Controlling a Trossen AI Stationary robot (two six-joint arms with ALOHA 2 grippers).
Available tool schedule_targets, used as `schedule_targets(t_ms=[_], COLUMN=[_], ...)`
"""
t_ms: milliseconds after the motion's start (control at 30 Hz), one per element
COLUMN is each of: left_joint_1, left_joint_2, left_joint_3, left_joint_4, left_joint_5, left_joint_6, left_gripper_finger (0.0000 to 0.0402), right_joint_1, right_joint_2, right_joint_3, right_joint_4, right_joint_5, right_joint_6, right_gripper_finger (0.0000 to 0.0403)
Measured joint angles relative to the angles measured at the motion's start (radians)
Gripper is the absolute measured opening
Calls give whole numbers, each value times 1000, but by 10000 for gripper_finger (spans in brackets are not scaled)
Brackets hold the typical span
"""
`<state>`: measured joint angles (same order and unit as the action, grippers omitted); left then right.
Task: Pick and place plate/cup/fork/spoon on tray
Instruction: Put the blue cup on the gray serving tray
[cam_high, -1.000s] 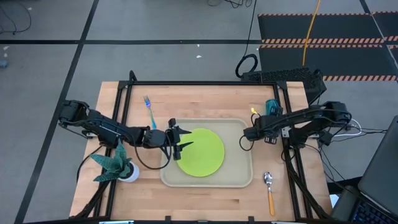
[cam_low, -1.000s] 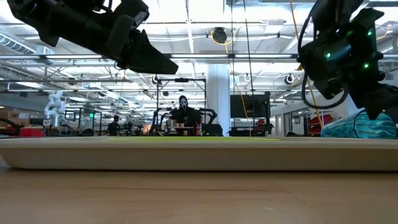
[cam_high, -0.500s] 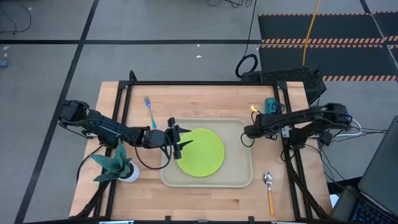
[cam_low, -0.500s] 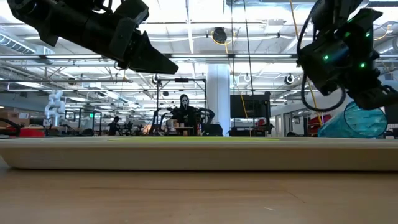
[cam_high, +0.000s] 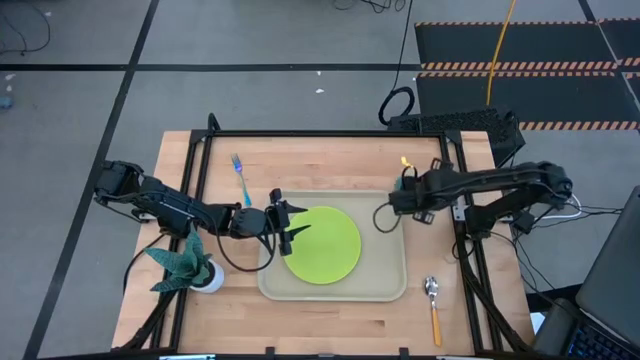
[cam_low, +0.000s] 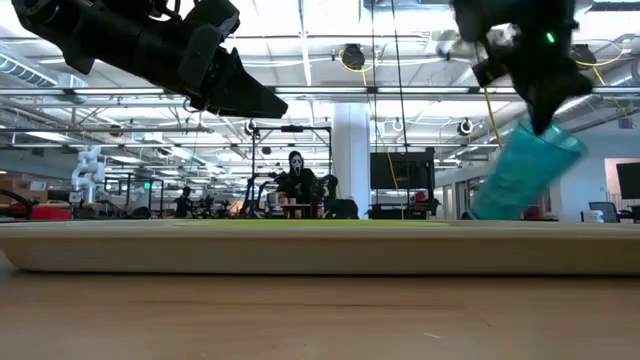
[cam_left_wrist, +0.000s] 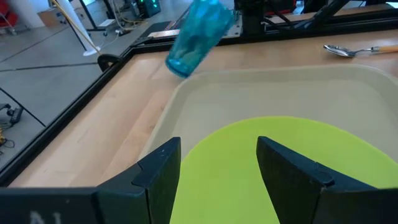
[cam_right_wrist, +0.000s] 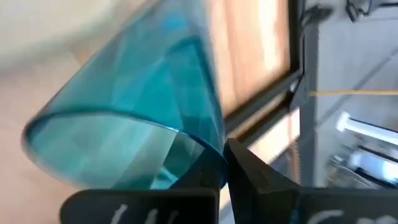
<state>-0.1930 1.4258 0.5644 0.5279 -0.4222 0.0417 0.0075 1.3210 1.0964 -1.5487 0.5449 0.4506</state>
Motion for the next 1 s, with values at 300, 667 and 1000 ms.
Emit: schedule_targets(t_ms=[300, 667, 1000], left_joint_1=[3, 3, -31], left_joint_2=[0, 0, 0], left_joint_3=[0, 0, 0], left_joint_4=[-1, -2, 152], left_joint_5=[-1, -126, -133], left_joint_6=[-1, 127, 535], left_gripper_finger=[214, 214, 214], right_joint_1=[11, -77, -258], right_joint_2=[4, 215, 321], right_joint_3=[267, 529, 607], right_joint_4=[43, 113, 75], right_joint_5=[47, -247, -537], right_joint_6=[-289, -374, -364], right_gripper_finger=[1, 1, 0])
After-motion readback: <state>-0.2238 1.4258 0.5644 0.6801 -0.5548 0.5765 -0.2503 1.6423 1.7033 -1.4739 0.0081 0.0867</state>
